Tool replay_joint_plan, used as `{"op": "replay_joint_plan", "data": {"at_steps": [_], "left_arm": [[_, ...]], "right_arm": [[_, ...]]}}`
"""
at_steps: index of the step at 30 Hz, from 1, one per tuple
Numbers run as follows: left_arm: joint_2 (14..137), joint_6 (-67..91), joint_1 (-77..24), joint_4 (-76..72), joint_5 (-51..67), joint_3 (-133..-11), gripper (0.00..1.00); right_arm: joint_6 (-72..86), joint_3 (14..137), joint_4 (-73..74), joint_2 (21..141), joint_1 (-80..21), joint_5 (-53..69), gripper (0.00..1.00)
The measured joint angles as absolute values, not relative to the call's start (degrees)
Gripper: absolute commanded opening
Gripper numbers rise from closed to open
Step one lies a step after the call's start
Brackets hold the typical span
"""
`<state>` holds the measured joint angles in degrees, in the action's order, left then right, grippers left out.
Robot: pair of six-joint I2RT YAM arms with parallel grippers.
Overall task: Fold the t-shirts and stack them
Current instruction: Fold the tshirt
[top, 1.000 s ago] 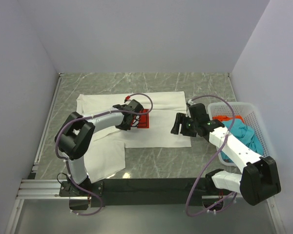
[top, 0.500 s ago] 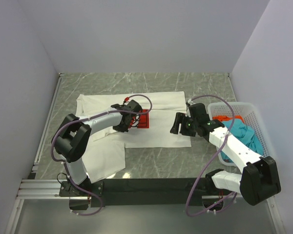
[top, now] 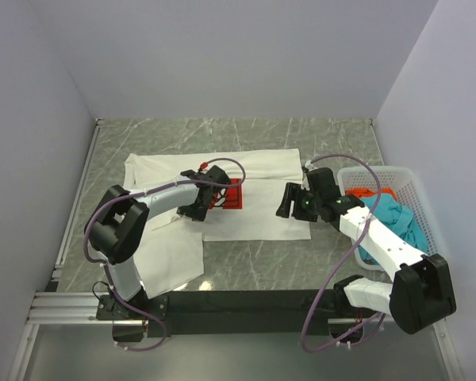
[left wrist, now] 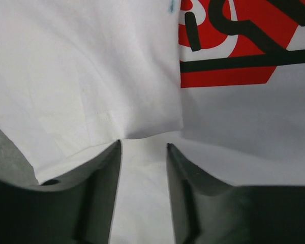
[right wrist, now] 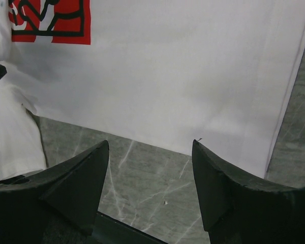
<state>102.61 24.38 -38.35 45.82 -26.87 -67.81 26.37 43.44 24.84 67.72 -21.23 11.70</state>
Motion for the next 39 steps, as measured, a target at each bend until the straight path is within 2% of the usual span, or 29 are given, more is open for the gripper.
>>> {"op": "replay_joint_plan", "data": {"at_steps": [2, 4, 9, 13, 16, 24, 29, 34, 39], "left_arm": [[102.39, 25.74, -38.35, 45.87, -26.85, -67.83, 0.62], [101.43, 26.98, -37.91, 45.76, -26.41, -67.83, 0.64], [91.09, 32.29, -31.33, 40.91, -20.05, -63.66, 0.65], [82.87, 35.94, -20.49, 36.6, -15.64, -57.76, 0.58], [82.02, 37.54, -15.11, 34.87, -12.97, -54.3, 0.56], [78.37, 42.15, -4.08, 35.11, -10.72, -47.31, 0.61], [74.32, 43.88, -1.56, 33.32, -11.44, -46.15, 0.64], [76.71, 44.23, -1.21, 30.79, -11.31, -45.78, 0.71], [81.21, 43.46, -1.21, 29.91, -11.42, -48.71, 0.71]], "right_arm": [[26.37, 43.44, 24.86, 67.75, -21.23, 11.73, 0.73], [26.37, 43.44, 24.82, 67.75, -21.23, 11.75, 0.73], [26.57, 43.44, 24.6, 67.75, -21.23, 12.23, 0.73], [26.79, 43.44, 23.97, 67.75, -21.23, 13.17, 0.72], [27.0, 43.44, 23.4, 68.16, -21.23, 13.37, 0.7], [29.08, 43.97, 26.65, 73.34, -19.81, 8.51, 0.7], [31.48, 45.95, 27.22, 78.52, -19.38, 7.09, 0.7], [34.09, 50.7, 26.59, 85.45, -20.18, 5.06, 0.7], [35.0, 57.78, 27.03, 91.29, -20.75, 0.99, 0.7]]}}
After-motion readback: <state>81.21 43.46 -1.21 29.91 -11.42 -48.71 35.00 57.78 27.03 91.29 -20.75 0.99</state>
